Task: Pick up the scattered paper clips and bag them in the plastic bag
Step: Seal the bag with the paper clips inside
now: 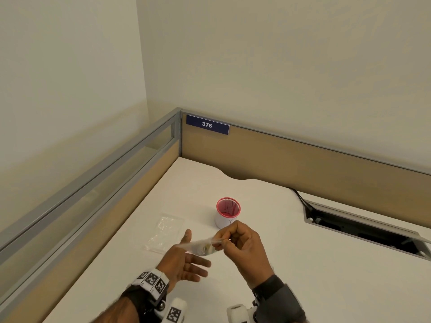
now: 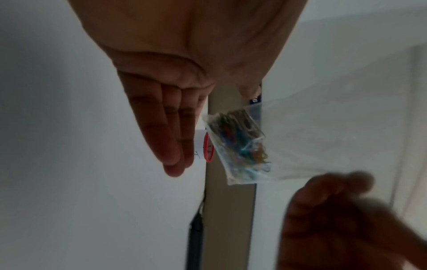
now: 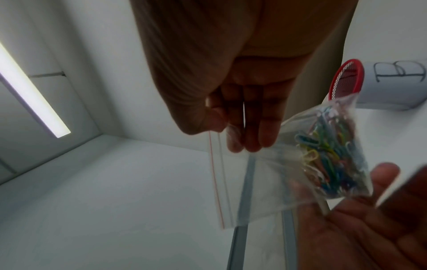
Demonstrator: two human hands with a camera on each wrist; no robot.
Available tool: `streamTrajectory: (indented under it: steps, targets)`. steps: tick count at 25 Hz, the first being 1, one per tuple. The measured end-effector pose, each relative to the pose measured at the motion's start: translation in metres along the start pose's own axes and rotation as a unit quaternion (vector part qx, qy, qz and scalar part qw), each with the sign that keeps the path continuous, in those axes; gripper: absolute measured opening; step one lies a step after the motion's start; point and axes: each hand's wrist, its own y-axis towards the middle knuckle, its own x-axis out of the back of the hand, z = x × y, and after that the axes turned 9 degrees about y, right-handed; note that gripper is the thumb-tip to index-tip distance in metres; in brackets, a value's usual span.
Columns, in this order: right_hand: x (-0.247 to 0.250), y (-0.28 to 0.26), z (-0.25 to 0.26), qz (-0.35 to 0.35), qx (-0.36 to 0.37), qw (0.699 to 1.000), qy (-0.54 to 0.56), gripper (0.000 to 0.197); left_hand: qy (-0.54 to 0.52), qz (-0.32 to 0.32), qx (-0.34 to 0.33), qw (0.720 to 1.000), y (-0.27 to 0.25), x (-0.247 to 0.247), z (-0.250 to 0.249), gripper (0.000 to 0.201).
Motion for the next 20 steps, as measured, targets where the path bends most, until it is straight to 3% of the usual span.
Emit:
streamTrajectory:
  steps: [3,6,8,11,14,20]
  targets:
    - [0.009,-0.008,-0.001,-0.001,-0.002,1.000,0.004,0.015,-0.056,-0.019,-0.042,0.997,0.002,-0.011,-0.013,0.041]
    - [0.022,-0.008,-0.012,-0.090,-0.081,0.989,0.084,0.032,-0.060,-0.058,-0.101,0.991,0.011,-0.010,-0.023,0.020]
    - [0.018,-0.009,-0.018,-0.112,-0.173,0.969,0.133,0.036,-0.052,-0.049,-0.131,0.989,0.013,-0.011,-0.028,0.027]
    - [0.002,-0.013,-0.022,-0.045,-0.246,0.955,0.161,0.044,-0.032,-0.037,-0.162,0.985,0.014,-0.014,-0.034,0.042]
    - [-0.009,-0.014,-0.021,-0.018,-0.240,0.956,0.168,0.048,-0.023,-0.051,-0.189,0.980,0.015,-0.013,-0.038,0.041]
    - [-0.006,-0.009,-0.035,-0.052,-0.224,0.958,0.175,0.033,0.083,-0.073,-0.215,0.970,0.016,-0.004,-0.038,0.028]
